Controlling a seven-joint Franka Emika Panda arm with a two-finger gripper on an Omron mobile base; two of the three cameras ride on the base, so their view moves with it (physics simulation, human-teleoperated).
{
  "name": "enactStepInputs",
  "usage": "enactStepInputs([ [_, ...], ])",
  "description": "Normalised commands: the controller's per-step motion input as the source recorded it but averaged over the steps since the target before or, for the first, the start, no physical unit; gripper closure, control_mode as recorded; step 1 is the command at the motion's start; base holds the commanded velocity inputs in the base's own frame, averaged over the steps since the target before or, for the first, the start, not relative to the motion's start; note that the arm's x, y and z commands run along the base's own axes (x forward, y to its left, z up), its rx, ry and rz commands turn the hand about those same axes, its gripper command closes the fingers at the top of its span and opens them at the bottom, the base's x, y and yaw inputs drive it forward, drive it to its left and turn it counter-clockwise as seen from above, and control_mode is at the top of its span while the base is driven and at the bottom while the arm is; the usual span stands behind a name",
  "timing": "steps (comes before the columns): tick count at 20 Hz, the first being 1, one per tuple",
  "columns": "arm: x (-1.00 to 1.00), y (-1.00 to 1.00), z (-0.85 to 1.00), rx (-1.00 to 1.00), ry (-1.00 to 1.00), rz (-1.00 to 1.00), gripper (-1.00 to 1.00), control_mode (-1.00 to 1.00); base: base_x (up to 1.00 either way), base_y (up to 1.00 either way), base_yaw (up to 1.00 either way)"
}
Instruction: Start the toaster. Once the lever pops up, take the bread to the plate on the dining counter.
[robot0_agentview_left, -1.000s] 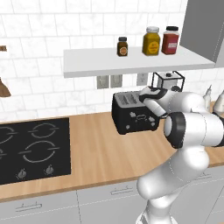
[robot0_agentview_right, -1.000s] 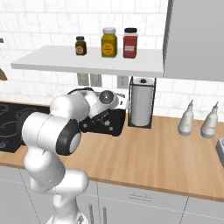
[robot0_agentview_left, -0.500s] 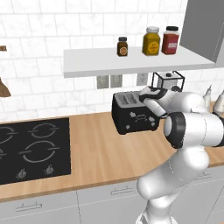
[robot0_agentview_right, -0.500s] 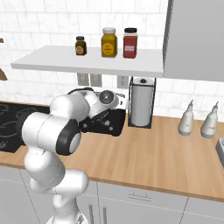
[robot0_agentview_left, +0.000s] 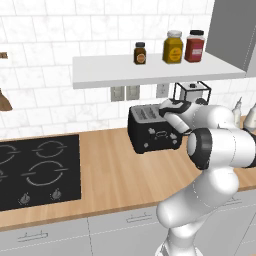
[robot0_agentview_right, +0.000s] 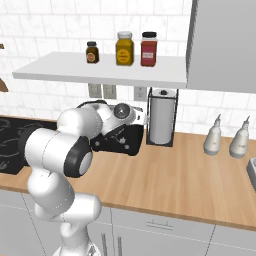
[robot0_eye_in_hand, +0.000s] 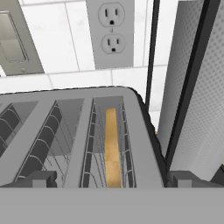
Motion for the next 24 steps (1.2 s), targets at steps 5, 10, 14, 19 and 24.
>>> enactStepInputs([
  [5,0.00,0.00,0.00,0.00,0.00,0.00,-1.00,-1.00,0.00,0.00,0.00],
  [10,0.00,0.00,0.00,0.00,0.00,0.00,-1.00,-1.00,0.00,0.00,0.00],
  [14,0.00,0.00,0.00,0.00,0.00,0.00,-1.00,-1.00,0.00,0.00,0.00],
  [19,0.00,0.00,0.00,0.00,0.00,0.00,-1.00,-1.00,0.00,0.00,0.00],
  [24,0.00,0.00,0.00,0.00,0.00,0.00,-1.00,-1.00,0.00,0.00,0.00],
])
